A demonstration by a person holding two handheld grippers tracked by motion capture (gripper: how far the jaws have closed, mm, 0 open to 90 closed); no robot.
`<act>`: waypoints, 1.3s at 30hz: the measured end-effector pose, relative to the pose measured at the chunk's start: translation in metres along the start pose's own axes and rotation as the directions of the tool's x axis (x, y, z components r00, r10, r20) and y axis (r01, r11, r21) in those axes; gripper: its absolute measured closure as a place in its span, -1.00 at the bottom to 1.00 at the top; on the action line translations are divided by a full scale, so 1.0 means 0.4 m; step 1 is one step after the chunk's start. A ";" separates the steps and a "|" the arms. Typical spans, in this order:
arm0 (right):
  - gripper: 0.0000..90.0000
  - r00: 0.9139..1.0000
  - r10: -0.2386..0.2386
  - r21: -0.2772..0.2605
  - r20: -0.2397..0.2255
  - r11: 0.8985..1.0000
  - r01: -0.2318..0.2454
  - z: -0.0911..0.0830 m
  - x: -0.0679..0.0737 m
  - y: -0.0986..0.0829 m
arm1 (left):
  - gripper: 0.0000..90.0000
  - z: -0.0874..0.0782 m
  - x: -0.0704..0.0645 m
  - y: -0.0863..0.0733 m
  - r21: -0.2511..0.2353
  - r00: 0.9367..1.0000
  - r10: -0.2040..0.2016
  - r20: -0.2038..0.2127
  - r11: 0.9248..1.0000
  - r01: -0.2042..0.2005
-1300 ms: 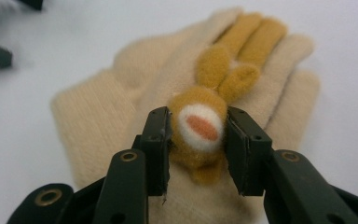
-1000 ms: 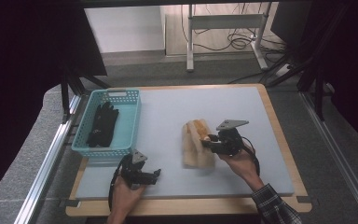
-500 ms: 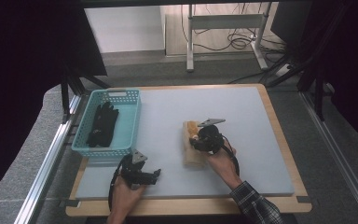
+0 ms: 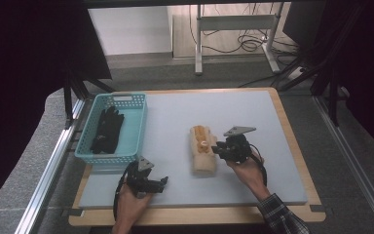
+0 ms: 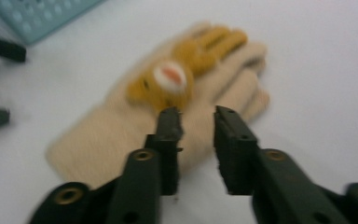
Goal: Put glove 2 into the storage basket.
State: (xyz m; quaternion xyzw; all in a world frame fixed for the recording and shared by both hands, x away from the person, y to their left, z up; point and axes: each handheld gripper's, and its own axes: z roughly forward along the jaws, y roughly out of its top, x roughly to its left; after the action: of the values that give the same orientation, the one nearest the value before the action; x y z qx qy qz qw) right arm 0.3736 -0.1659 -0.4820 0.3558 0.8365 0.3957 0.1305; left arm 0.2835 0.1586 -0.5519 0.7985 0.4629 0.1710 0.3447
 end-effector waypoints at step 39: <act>0.44 0.986 -0.149 0.032 -0.076 0.988 0.152 0.059 0.109 -0.072 | -0.89 0.000 -0.002 -0.001 0.000 1.000 -0.005 -0.006 1.000 0.005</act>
State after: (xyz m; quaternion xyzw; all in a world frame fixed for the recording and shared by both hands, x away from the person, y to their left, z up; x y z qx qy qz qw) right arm 0.3402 -0.1347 -0.5163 0.2792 0.8725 0.3820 0.1223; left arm 0.2828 0.1579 -0.5520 0.7967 0.4660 0.1727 0.3438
